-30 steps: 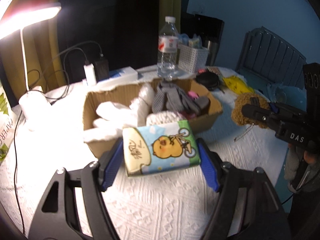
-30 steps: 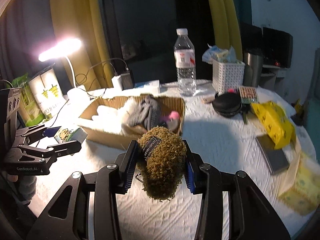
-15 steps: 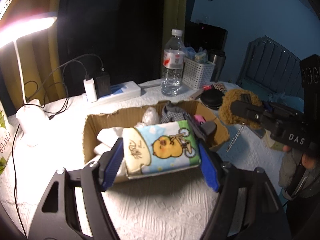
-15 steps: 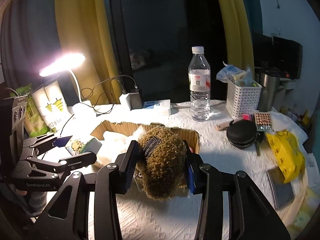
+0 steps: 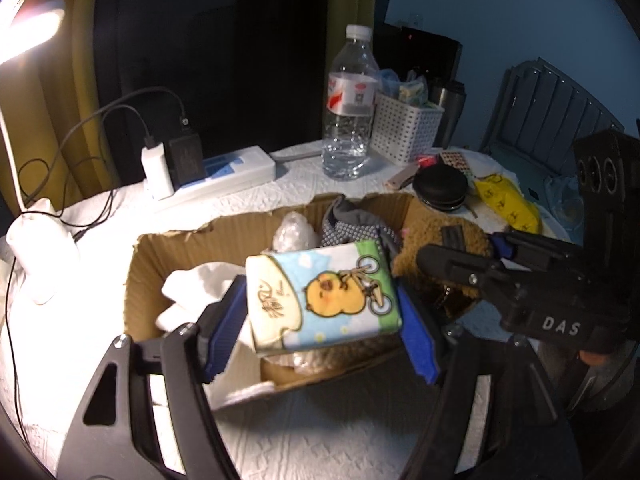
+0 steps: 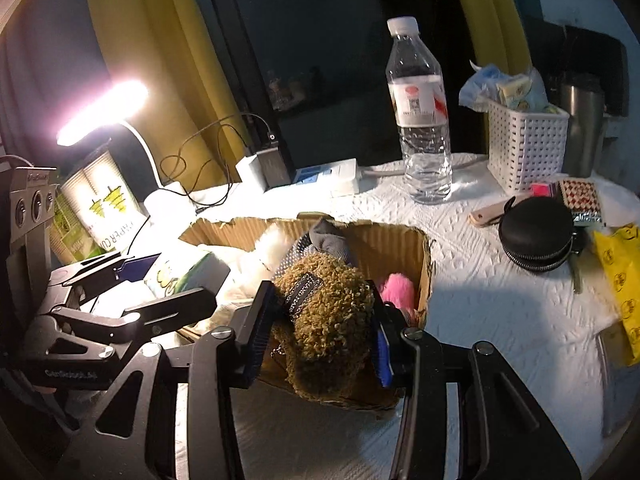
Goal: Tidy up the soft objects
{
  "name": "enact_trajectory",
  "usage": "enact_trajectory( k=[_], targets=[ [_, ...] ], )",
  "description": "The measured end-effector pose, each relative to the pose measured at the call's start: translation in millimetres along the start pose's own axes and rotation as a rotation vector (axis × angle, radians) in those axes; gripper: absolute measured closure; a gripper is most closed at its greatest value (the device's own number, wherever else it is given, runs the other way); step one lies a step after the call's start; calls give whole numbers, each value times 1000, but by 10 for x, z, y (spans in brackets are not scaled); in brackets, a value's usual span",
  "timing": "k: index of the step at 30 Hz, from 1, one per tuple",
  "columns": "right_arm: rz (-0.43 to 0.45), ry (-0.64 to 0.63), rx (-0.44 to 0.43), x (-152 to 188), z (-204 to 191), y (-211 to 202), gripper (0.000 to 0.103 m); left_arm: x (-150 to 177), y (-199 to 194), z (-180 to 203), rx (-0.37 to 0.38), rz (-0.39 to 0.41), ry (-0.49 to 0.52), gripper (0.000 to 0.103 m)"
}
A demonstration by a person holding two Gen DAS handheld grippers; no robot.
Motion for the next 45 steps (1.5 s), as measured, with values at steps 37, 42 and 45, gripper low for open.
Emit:
enact_trajectory(
  k=[37,42,45],
  targets=[
    [94,-28,114,51,-202,-789,43,47,-867,315,44,136,61,18],
    [127,-46,131,71,-340,-1034,43,102,-1118,388,43,175,69,18],
    [144,-57,146,89,-407,-1168,40,142,-1294,403,36,209,71,18]
  ],
)
Point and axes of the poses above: each gripper's, at about its wrist camera, not at the fingertips, and y roughly the way its jaws point, z to its right, x to its underside, the point moved 4 cm from there along y, roughly the way its jaws point, and after that the axes turned 11 degrees about x, right-handed, at the moved point
